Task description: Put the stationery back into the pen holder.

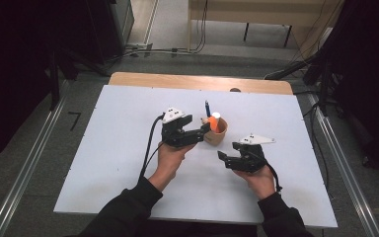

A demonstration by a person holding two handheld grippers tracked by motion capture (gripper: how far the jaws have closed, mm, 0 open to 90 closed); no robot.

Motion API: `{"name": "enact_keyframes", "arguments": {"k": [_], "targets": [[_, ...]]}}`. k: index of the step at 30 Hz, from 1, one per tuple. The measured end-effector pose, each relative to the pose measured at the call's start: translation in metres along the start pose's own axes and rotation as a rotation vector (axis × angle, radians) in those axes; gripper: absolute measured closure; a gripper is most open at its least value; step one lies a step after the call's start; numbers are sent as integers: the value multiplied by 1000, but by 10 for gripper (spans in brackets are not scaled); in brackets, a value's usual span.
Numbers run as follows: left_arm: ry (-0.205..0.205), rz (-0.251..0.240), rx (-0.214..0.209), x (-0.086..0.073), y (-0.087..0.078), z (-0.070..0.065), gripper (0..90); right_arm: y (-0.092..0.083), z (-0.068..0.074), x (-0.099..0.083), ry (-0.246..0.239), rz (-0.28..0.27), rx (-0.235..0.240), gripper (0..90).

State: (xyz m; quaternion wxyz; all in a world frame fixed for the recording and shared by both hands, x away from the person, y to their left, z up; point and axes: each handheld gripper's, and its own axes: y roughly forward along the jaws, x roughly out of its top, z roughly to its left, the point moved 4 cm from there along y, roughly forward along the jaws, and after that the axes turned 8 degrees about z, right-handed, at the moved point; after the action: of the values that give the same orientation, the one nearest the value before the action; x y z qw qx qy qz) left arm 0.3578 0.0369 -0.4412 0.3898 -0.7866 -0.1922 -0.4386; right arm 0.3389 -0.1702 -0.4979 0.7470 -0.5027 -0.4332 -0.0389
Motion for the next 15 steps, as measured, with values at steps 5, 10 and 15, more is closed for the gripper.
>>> {"name": "enact_keyframes", "arguments": {"k": [5,10,15], "targets": [[-16,13,13,-13,-10,10,223,-4,-4,-2,11,-10,-5,260],[-23,29,25,-21,-18,16,186,-8,-8,-2,25,-26,-19,219],[-17,46,38,-29,-27,22,168,-11,-13,-4,39,-27,-26,189]]}}
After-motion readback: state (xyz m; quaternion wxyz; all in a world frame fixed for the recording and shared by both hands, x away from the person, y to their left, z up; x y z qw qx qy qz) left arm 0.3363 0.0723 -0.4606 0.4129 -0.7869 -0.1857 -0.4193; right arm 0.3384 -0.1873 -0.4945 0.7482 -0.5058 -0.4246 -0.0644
